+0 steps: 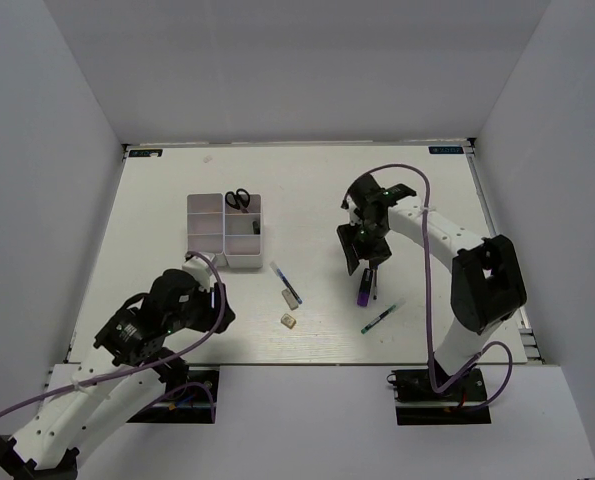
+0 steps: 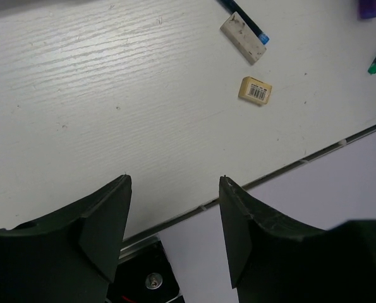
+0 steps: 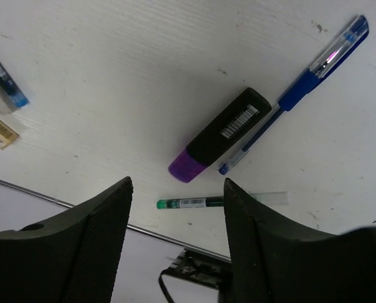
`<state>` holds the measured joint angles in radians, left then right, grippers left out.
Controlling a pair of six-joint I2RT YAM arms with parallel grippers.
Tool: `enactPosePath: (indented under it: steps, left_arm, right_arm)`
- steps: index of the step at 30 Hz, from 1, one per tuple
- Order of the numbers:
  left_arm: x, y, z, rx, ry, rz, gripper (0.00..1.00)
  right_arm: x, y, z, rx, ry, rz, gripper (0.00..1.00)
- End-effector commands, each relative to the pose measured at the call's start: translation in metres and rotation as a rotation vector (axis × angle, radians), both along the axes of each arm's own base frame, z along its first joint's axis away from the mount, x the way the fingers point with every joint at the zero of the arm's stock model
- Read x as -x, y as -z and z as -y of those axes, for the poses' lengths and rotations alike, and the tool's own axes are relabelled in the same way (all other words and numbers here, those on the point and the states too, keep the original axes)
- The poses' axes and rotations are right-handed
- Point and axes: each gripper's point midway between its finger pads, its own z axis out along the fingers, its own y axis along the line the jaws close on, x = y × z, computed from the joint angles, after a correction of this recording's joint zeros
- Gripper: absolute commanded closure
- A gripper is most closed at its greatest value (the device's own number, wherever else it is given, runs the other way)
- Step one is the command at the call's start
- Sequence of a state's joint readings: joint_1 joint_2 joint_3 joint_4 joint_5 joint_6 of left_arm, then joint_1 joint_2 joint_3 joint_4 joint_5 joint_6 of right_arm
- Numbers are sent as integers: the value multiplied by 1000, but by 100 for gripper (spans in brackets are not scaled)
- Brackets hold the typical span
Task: Sort the stationery into containers
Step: Pick up the pen from the center of the board.
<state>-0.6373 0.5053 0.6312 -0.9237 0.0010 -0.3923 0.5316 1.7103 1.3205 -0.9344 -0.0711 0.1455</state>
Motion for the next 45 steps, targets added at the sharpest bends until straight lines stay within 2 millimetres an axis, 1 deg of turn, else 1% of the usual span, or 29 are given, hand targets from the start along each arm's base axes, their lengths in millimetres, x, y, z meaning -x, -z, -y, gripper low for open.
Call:
enactPosePath:
  steps: [1,2,3,5,6,10,11,15,19,22,23,26,27,36,38,42,44,45]
  left_arm:
    - [2,-2,0,8,17,21,32]
    - [3,-2,-2,4,14,16,32]
    - [2,-1,-7,-9,-4,28,32]
    - [4,-1,-8,-8,-6,31,32]
    - [5,1,-9,-10,-10,25,32]
    - [7,4,-11,-5,-17,27,32]
    - [6,4,-11,-2,-19,30,32]
    - [7,4,-11,-6,-13,25,32]
    - [8,6,-12,-13,-14,21,32]
    - [8,7,-12,-13,-16,23,32]
    - [7,6,-12,-6,-17,29,32]
    - [7,6,-12,-7,-16,30,32]
    - [8,7,-12,-12,-15,26,32]
    - [8,8,-13,-10,-18,28,32]
    - [8,9,-13,-12,-17,26,32]
    - [8,8,-12,-8,-18,29,32]
    - [9,10,-14,-13,-21,23,32]
    - [8,8,-13,-10,-19,30,32]
  right_arm:
    - [2,8,-8,-73,131,-81,38]
    - [2,10,-9,-78,142,-91,41]
    - [1,13,-9,-76,152,-102,42]
    - [-1,18,-5,-63,185,-110,44]
    - [-1,23,-6,-54,189,-126,44]
    - [-3,27,1,-27,201,-120,44]
    - [-4,29,5,-11,210,-112,46]
    - [-2,35,13,24,218,-104,44]
    - [5,46,21,65,231,-124,43]
    - [7,51,23,73,240,-131,41]
    - [9,55,22,75,235,-142,41]
    - [9,57,22,89,242,-162,41]
    - [4,58,21,81,247,-154,41]
    - [1,67,16,86,253,-168,41]
    - [-1,68,15,89,248,-158,43]
    - [-3,76,17,109,252,-152,44]
    - [-1,85,17,125,249,-167,48]
    - [-1,86,17,127,250,-170,52]
